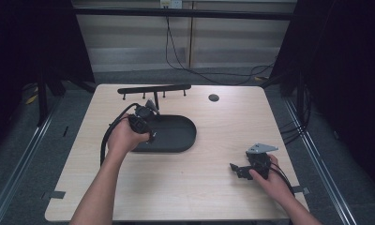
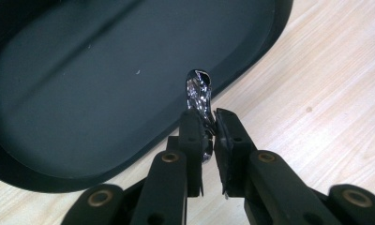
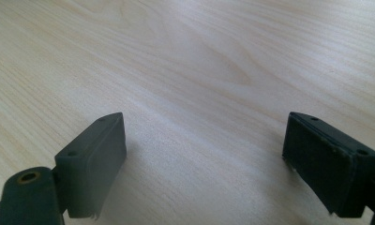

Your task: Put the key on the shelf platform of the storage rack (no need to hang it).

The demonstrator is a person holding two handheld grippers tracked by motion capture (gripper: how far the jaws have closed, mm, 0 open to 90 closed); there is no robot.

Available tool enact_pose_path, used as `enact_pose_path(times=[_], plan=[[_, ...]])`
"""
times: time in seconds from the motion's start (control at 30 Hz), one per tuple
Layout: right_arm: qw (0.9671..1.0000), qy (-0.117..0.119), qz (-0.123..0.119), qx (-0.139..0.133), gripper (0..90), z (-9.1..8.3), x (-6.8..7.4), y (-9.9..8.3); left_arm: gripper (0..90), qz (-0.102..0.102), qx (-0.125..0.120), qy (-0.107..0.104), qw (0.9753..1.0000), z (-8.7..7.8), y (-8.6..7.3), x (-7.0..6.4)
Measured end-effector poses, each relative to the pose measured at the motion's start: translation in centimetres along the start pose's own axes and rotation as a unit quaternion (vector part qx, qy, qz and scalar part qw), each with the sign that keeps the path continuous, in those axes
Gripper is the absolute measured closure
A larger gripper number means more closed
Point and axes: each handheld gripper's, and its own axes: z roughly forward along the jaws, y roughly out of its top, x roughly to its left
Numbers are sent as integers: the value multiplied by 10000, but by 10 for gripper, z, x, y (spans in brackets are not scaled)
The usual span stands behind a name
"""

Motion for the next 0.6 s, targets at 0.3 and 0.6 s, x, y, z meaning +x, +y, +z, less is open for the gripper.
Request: enact_pose_path(times=[0.3,0.6], plan=[[10000,1,-2,1,131,0,0,0,818,-69,-46,73,9999,7,3,5],[10000,0,0,0,131,0,0,0,817,-200,-169,160,9995,15,5,9]])
